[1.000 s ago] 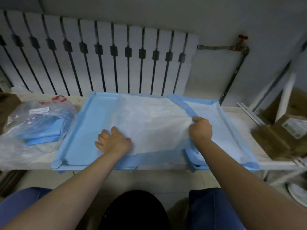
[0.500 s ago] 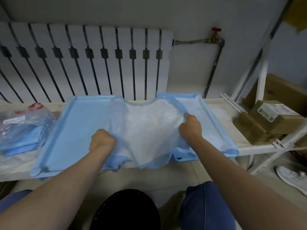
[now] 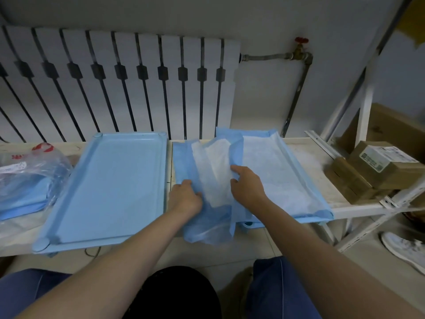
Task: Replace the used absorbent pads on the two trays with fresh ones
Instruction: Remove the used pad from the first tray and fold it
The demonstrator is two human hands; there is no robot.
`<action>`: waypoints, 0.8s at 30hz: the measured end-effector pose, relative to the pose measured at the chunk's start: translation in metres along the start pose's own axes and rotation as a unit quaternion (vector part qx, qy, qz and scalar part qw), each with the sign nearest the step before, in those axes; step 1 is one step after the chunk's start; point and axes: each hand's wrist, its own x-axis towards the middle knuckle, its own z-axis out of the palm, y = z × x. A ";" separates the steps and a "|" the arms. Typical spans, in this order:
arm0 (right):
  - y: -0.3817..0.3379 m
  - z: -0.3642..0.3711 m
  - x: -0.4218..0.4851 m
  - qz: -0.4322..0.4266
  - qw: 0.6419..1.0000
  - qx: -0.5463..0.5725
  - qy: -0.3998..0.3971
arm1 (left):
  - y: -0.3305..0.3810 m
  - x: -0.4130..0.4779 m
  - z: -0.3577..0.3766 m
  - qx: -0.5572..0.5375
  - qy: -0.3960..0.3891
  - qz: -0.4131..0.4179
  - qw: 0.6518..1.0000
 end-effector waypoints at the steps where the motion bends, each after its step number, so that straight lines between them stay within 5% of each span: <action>1: 0.001 0.000 0.001 0.002 1.000 0.001 0.002 | -0.005 0.002 -0.002 -0.006 -0.013 -0.031 0.999; 4: 0.001 0.002 0.004 0.003 1.000 0.002 0.010 | -0.008 0.010 0.003 -0.048 -0.052 -0.057 0.996; 13: 0.006 0.005 0.007 -0.001 1.000 -0.014 0.021 | 0.014 0.022 0.026 -0.021 0.027 -0.029 0.999; 17: 0.007 0.003 0.007 0.003 1.000 -0.008 0.021 | 0.023 0.026 0.026 -0.008 -0.079 -0.116 0.990; 24: 0.008 0.000 0.008 0.013 0.999 -0.026 0.022 | 0.036 0.026 0.017 -0.129 -0.034 -0.056 0.989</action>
